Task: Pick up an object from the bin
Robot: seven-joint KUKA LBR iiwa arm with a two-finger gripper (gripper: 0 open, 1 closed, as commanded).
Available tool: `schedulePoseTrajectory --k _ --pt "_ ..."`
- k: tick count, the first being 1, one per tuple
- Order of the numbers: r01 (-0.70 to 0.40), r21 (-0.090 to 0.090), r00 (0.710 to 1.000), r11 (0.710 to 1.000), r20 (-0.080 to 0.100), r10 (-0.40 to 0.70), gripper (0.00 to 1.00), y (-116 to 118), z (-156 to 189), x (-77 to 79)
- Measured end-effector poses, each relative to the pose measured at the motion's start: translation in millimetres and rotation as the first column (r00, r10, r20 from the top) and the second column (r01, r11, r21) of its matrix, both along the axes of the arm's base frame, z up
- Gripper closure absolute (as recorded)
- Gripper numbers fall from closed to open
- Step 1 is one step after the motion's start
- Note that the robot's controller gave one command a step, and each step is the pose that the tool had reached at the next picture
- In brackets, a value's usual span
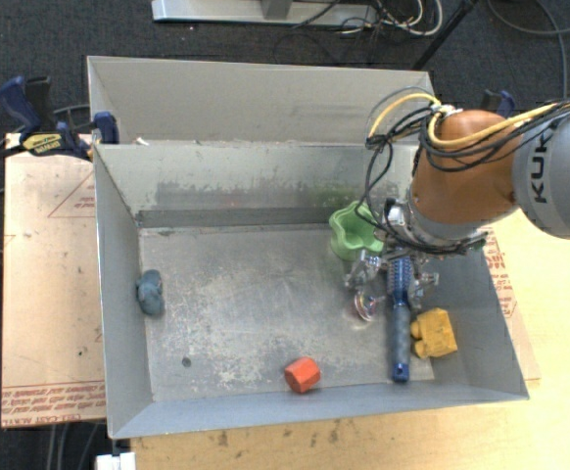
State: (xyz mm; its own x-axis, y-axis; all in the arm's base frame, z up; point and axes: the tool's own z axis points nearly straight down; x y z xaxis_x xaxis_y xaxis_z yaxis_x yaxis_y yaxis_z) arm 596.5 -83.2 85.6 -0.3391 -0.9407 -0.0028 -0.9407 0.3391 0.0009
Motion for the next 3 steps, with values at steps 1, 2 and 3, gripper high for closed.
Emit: schedulePoseTrajectory --k 1,2,3 --pt "-0.576 -0.005 0.817 0.817 0.004 0.576 0.0 33.7 -6.7 -2.9" --pt "-0.576 -0.007 0.817 0.817 0.01 0.576 1.0 34.6 -4.0 -0.9" --pt "-0.564 -0.006 0.826 0.826 0.008 0.564 1.0 40.0 145.2 2.4"
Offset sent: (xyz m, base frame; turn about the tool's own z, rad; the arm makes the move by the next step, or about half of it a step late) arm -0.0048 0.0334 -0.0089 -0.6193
